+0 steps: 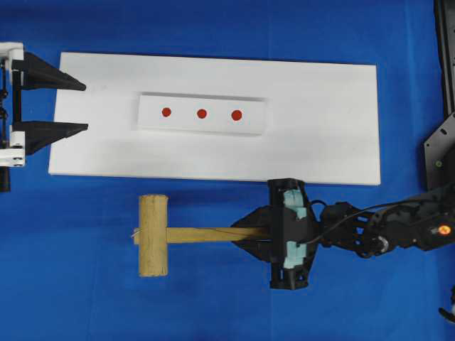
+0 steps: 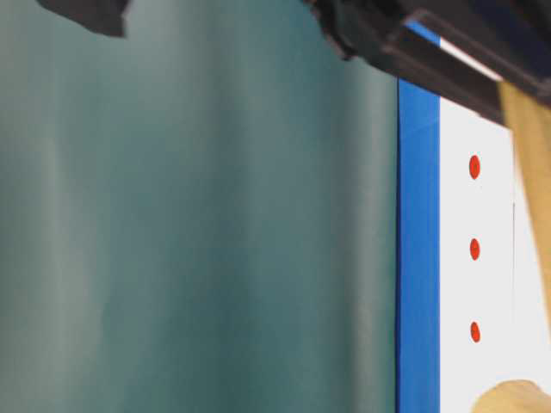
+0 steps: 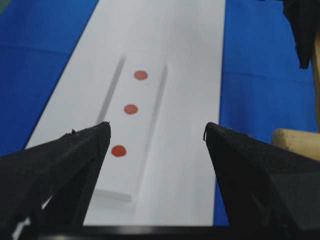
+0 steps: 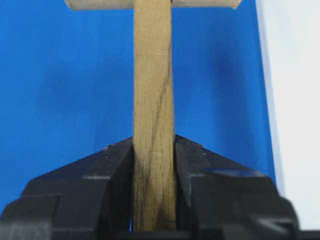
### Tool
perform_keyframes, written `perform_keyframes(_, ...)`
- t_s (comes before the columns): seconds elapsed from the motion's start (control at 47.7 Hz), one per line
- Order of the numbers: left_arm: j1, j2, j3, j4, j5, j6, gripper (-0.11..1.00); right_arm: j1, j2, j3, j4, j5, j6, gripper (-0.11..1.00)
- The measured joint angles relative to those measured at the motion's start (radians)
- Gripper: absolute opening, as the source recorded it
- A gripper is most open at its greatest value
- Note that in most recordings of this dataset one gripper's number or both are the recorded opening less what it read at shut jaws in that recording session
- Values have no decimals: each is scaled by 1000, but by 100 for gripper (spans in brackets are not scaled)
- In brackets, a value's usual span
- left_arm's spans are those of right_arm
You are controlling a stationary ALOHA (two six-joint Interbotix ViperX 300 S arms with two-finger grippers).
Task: Hit the mark with a hammer.
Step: 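Lower the mallet onto the table and open the right gripper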
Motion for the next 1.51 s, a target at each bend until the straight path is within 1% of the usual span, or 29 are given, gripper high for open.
perform_keyframes(0.336,-2,-2,9,0,0,0,73,2,117,-48,0,0,-2,7)
perform_keyframes(0.671,-2,-2,18,0,2,-3,73,2,158,-58,2,21,3,7)
perform_keyframes(0.902,0,-2,20,-2,0,-3,73,0,161,-58,0,32,5,7)
perform_keyframes(1.048,0,-2,18,-2,2,-3,73,-2,166,-58,0,60,3,7)
perform_keyframes(1.384,-2,-3,20,-2,2,-5,73,-6,225,-72,0,74,3,7)
perform_keyframes(1.468,0,-2,20,-3,0,-5,73,-8,229,-75,-2,80,3,8)
perform_keyframes(1.51,-2,-2,21,-2,0,-5,73,-8,229,-75,-2,80,2,11)
